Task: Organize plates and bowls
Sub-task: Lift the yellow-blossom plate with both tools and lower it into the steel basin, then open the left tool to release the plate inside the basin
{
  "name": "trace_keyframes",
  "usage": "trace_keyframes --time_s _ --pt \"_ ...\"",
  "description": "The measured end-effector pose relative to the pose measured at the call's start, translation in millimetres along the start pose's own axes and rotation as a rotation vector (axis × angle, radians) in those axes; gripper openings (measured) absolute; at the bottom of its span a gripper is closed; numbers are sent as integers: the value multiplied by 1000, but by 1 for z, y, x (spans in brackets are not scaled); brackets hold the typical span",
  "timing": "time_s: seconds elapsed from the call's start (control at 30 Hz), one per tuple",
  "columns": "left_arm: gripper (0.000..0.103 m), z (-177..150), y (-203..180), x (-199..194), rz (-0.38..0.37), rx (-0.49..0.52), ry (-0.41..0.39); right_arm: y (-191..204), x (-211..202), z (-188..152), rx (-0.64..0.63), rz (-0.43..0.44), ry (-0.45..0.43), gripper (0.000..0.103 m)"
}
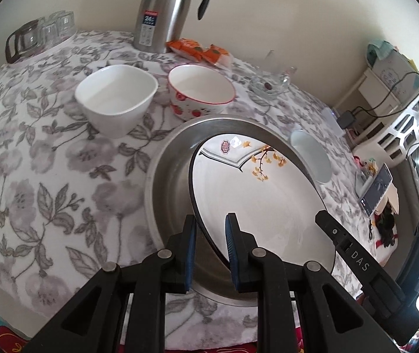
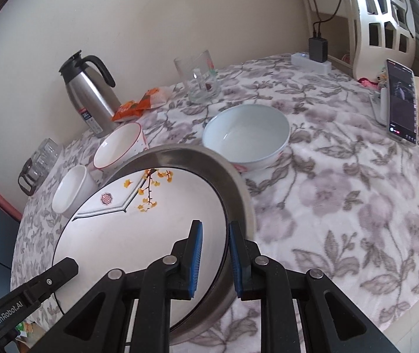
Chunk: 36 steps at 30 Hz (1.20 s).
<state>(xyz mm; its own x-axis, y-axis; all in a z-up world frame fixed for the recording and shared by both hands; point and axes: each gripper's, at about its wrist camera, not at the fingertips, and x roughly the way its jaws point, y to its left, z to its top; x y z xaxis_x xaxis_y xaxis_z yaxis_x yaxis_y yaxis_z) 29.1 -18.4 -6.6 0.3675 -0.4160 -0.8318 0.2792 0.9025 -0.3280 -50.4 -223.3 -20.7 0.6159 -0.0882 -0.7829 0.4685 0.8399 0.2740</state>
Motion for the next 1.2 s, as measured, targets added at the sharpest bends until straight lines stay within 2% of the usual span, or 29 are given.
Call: trace_keyframes --time_s 0.3,0.53,0.77,1.2 --pt "20 3 8 14 15 -35 46 2 12 -1 -2 -13 22 20" --pt "20 6 5 22 49 -18 51 4 17 -1 -22 -26 34 20" --pt "20 4 12 36 56 -51 106 4 22 -3 -32 -32 44 20" --pt "24 10 13 41 46 -60 81 7 25 -3 -53 -43 49 20"
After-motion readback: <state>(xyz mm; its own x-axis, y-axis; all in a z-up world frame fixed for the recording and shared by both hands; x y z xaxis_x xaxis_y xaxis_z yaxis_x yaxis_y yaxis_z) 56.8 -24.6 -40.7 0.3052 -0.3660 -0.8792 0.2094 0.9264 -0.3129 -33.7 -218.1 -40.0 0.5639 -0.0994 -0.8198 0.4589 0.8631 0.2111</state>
